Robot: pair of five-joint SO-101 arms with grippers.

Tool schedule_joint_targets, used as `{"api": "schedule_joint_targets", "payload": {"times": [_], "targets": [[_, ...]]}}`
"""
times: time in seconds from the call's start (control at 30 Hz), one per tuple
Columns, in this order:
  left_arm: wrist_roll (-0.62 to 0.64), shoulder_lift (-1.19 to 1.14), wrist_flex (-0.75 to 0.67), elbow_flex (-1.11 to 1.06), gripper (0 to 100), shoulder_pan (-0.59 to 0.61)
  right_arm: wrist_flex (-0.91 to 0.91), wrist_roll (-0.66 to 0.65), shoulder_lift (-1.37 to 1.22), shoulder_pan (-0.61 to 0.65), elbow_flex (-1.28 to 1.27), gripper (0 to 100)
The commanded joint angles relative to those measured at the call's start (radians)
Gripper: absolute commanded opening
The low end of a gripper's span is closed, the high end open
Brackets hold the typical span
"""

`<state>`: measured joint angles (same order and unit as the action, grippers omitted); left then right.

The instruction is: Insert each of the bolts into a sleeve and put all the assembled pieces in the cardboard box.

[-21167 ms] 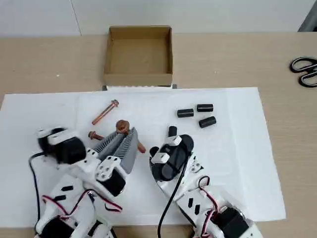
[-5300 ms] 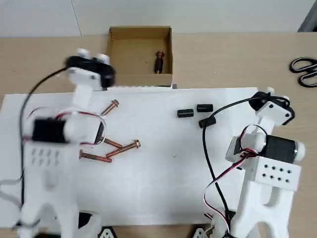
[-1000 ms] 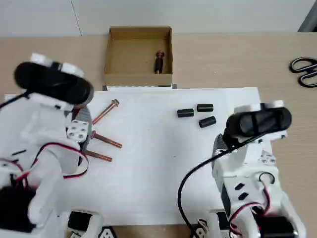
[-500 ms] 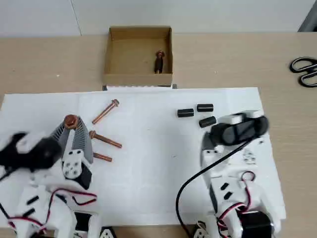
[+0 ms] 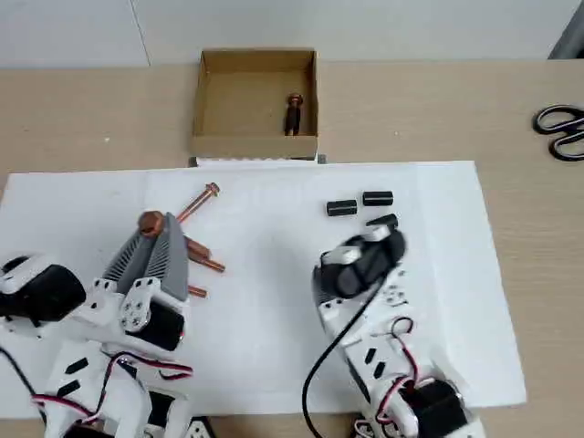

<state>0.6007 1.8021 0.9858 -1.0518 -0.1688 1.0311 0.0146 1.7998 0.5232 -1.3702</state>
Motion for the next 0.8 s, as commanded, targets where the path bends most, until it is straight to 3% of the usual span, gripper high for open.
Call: {"api": "schedule_joint_targets", "payload": {"times": [0.0, 0.43, 0.77], "targets": [[0.048, 0.002, -0.034, 0.007, 1, -0.037, -0.065, -0.023, 0.013, 0.042, 0.003, 0.3], [0.080, 0.002, -0.034, 0.008, 1, -0.146, -0.071, -0.164, 0.012, 0.231, -0.029, 0.3], [0.077, 0.000, -0.029, -0.045, 1, -0.256, -0.074, -0.249, 0.012, 0.240, -0.028, 0.3]]}}
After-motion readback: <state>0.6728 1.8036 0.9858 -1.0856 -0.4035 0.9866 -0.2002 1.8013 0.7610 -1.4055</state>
